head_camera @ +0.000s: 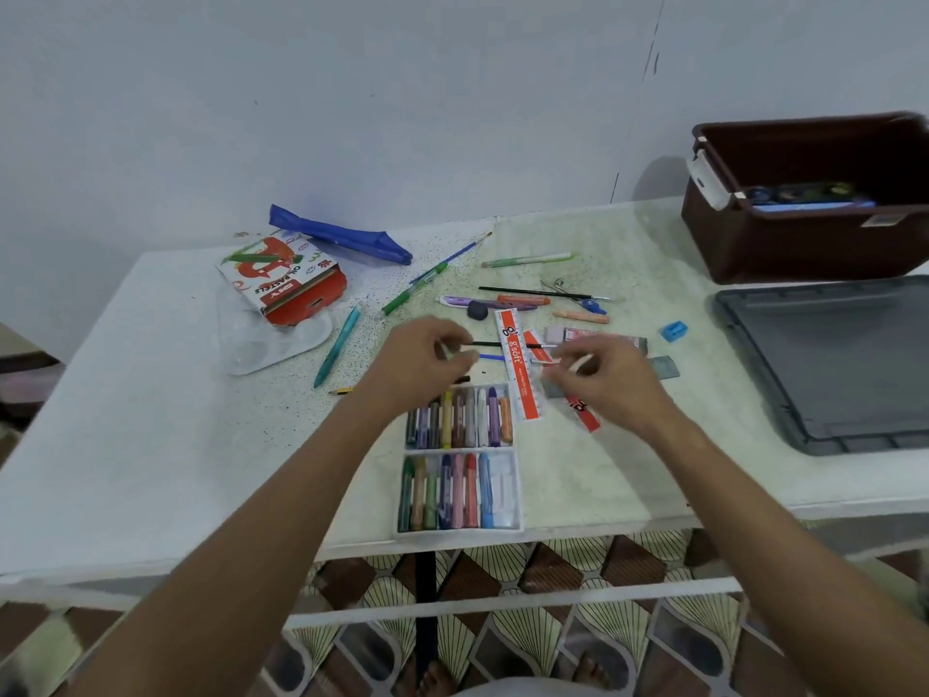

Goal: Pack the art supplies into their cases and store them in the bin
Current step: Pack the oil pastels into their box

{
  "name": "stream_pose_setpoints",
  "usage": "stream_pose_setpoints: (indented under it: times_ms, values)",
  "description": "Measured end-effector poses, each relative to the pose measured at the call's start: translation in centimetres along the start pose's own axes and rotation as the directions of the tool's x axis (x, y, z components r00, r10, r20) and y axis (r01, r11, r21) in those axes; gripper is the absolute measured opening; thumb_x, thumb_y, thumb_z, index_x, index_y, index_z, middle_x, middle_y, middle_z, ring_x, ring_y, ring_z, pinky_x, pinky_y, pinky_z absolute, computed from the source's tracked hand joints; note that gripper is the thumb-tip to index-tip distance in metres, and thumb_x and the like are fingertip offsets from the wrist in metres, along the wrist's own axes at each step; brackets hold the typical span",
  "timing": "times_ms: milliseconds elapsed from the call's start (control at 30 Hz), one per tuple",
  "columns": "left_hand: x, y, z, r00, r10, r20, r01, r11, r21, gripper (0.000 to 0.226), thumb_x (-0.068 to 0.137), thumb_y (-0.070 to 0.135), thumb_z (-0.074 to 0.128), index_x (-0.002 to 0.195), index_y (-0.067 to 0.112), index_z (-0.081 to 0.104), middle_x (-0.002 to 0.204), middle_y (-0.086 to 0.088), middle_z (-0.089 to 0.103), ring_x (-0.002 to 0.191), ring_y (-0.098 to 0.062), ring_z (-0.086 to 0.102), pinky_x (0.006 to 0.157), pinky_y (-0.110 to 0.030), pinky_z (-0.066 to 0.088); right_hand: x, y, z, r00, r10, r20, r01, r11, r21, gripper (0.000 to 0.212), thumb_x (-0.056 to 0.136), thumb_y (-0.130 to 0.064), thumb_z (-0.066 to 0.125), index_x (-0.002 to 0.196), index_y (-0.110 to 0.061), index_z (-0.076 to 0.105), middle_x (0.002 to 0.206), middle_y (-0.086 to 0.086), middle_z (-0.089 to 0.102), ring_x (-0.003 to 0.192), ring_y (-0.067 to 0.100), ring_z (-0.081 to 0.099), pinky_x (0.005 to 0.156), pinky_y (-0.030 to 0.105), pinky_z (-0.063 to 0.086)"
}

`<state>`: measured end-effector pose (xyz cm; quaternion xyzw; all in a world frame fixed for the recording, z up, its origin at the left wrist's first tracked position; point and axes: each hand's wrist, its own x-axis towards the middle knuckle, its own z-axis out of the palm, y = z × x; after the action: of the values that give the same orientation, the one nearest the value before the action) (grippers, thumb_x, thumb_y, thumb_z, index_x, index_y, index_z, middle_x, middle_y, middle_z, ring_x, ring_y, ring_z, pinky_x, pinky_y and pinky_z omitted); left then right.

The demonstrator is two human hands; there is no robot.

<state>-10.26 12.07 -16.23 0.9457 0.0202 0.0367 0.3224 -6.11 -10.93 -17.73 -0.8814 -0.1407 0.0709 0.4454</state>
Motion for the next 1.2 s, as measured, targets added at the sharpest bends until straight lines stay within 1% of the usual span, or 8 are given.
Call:
stream_pose_setpoints:
  times_ms: [167, 367, 533, 767, 867, 933, 1067, 1200]
  values:
    - [7.0, 0.6, 1.5, 0.998, 0.043, -0.035, -0.038, 0.992, 0.120, 0.024, 0.089, 0.030, 0.063, 0.110, 0.018, 0.068, 0.099, 0.002, 0.061, 0.085, -0.011, 0.056, 0.075, -0.021, 0.036, 5.6, 2.4, -2.5, 0.986, 0.020, -0.166, -0.054, 0.978, -0.200, 0.023, 0.085, -0.016, 0.070, 0.107, -0.011, 0.072, 0.107, 0.005, 0.066, 0.084, 0.012, 0.054, 0.072, 0.019, 0.038]
    - [12.3, 1.6, 4.3, 0.995, 0.066, 0.071, -0.080, 0.972, 0.223, 0.030, 0.092, 0.027, 0.060, 0.119, 0.016, 0.064, 0.114, -0.005, 0.058, 0.103, -0.020, 0.055, 0.083, -0.025, 0.038, 9.1, 3.5, -2.8, 0.997, 0.052, -0.048, -0.065, 0.944, -0.323, 0.028, 0.087, -0.015, 0.068, 0.115, -0.010, 0.069, 0.114, 0.006, 0.066, 0.090, 0.008, 0.050, 0.079, 0.020, 0.039]
    - [13.5, 1.6, 5.3, 0.985, 0.080, 0.154, -0.123, 0.948, 0.293, 0.024, 0.095, 0.019, 0.054, 0.111, 0.010, 0.070, 0.105, -0.009, 0.066, 0.084, -0.018, 0.057, 0.073, -0.027, 0.045, 9.8, 4.0, -3.2, 0.996, 0.088, 0.008, -0.080, 0.936, -0.343, 0.031, 0.085, -0.017, 0.071, 0.116, -0.010, 0.068, 0.113, 0.005, 0.065, 0.087, 0.008, 0.050, 0.076, 0.018, 0.037]
    - [14.5, 1.6, 5.2, 0.959, 0.010, 0.283, -0.118, 0.922, 0.368, 0.032, 0.096, 0.023, 0.055, 0.122, 0.008, 0.063, 0.118, -0.011, 0.056, 0.096, -0.025, 0.057, 0.083, -0.035, 0.049, 10.1, 4.2, -3.2, 0.993, 0.104, 0.052, -0.080, 0.935, -0.346, 0.026, 0.087, -0.016, 0.068, 0.113, -0.010, 0.070, 0.107, 0.004, 0.068, 0.081, 0.009, 0.053, 0.073, 0.017, 0.038]
    - [14.6, 1.8, 5.1, 0.971, 0.001, 0.240, -0.082, 0.941, 0.327, 0.024, 0.091, 0.024, 0.063, 0.111, 0.011, 0.068, 0.102, -0.004, 0.057, 0.083, -0.018, 0.053, 0.068, -0.028, 0.041, 9.8, 3.9, -3.1, 0.995, 0.096, 0.041, -0.076, 0.934, -0.350, 0.022, 0.088, -0.017, 0.067, 0.110, -0.011, 0.071, 0.094, 0.000, 0.064, 0.075, 0.008, 0.052, 0.064, 0.015, 0.038]
    - [14.4, 1.8, 5.0, 0.983, 0.006, 0.185, -0.061, 0.954, 0.295, 0.021, 0.088, 0.024, 0.067, 0.106, 0.013, 0.069, 0.101, -0.004, 0.057, 0.084, -0.016, 0.052, 0.070, -0.026, 0.039, 9.5, 3.5, -3.2, 0.997, 0.073, 0.017, -0.063, 0.941, -0.333, 0.021, 0.089, -0.016, 0.066, 0.109, -0.009, 0.071, 0.089, -0.001, 0.059, 0.071, 0.007, 0.049, 0.056, 0.012, 0.034]
    - [13.1, 2.1, 4.4, 0.997, 0.022, 0.075, -0.038, 0.973, 0.226, 0.018, 0.091, 0.021, 0.062, 0.106, 0.012, 0.067, 0.102, -0.005, 0.064, 0.082, -0.014, 0.051, 0.066, -0.021, 0.037, 8.1, 2.6, -3.2, 0.999, 0.018, -0.042, -0.029, 0.956, -0.293, 0.021, 0.090, -0.019, 0.065, 0.108, -0.010, 0.070, 0.099, 0.002, 0.066, 0.077, 0.007, 0.051, 0.057, 0.008, 0.032]
    - [9.5, 2.8, 3.2, 0.999, 0.034, -0.009, -0.032, 0.988, 0.152, 0.018, 0.094, 0.022, 0.056, 0.106, 0.014, 0.066, 0.087, -0.001, 0.066, 0.067, -0.008, 0.052, 0.058, -0.019, 0.035, 6.1, 1.5, -2.3, 0.998, 0.017, -0.066, -0.029, 0.982, -0.184, 0.014, 0.086, -0.022, 0.069, 0.096, -0.013, 0.073, 0.089, -0.002, 0.068, 0.072, 0.004, 0.054, 0.059, 0.010, 0.037]
